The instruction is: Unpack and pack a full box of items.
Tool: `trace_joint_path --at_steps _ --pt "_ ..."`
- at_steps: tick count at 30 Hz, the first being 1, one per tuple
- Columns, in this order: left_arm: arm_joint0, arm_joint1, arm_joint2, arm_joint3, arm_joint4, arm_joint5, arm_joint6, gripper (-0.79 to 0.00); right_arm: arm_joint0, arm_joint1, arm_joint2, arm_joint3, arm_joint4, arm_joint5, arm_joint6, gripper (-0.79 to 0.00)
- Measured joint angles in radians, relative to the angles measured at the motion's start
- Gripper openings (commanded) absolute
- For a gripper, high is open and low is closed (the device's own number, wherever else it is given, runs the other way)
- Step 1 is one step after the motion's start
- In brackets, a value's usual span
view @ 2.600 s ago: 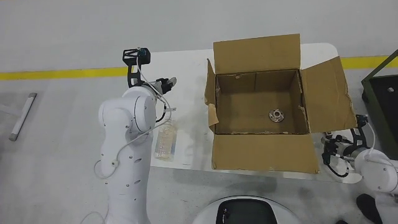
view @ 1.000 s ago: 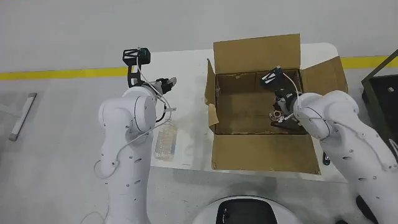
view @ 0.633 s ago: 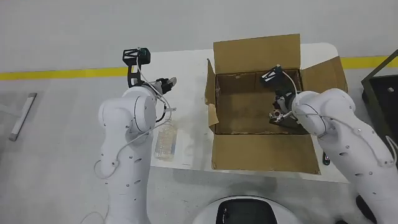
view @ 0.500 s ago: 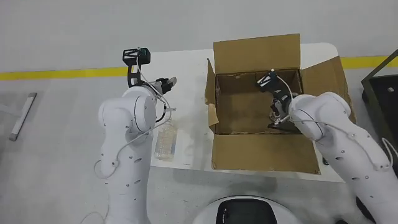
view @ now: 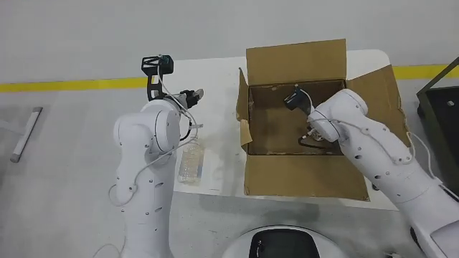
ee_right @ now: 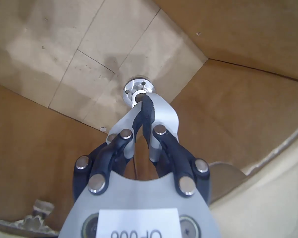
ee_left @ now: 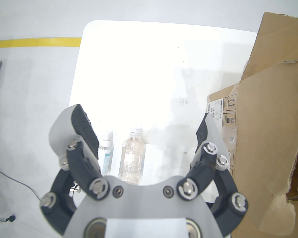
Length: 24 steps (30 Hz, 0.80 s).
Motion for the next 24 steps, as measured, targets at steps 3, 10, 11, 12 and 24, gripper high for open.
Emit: trace_joint_path --at_steps 3,10,11,12,24 --pt "0.000 0.000 0.000 0.000 0.000 0.000 0.000 0.000 0.025 -0.008 -0.011 0.055 0.013 -0.008 0.011 -0.437" --pt "0.000 0.000 0.000 0.000 0.000 0.000 0.000 0.000 0.047 -0.024 -0.040 0.127 0.021 -0.017 -0.010 -0.409" --pt "0.000 0.000 0.000 0.000 0.000 0.000 0.000 0.000 0.048 -0.026 -0.043 0.136 0.018 -0.016 -0.015 -0.409" --pt "0.000 0.000 0.000 0.000 0.000 0.000 0.000 0.000 0.049 -0.028 -0.046 0.144 0.015 -0.015 -0.020 -0.409" --pt "0.000 0.000 0.000 0.000 0.000 0.000 0.000 0.000 0.035 -0.044 -0.058 0.224 0.004 -0.008 -0.089 -0.409"
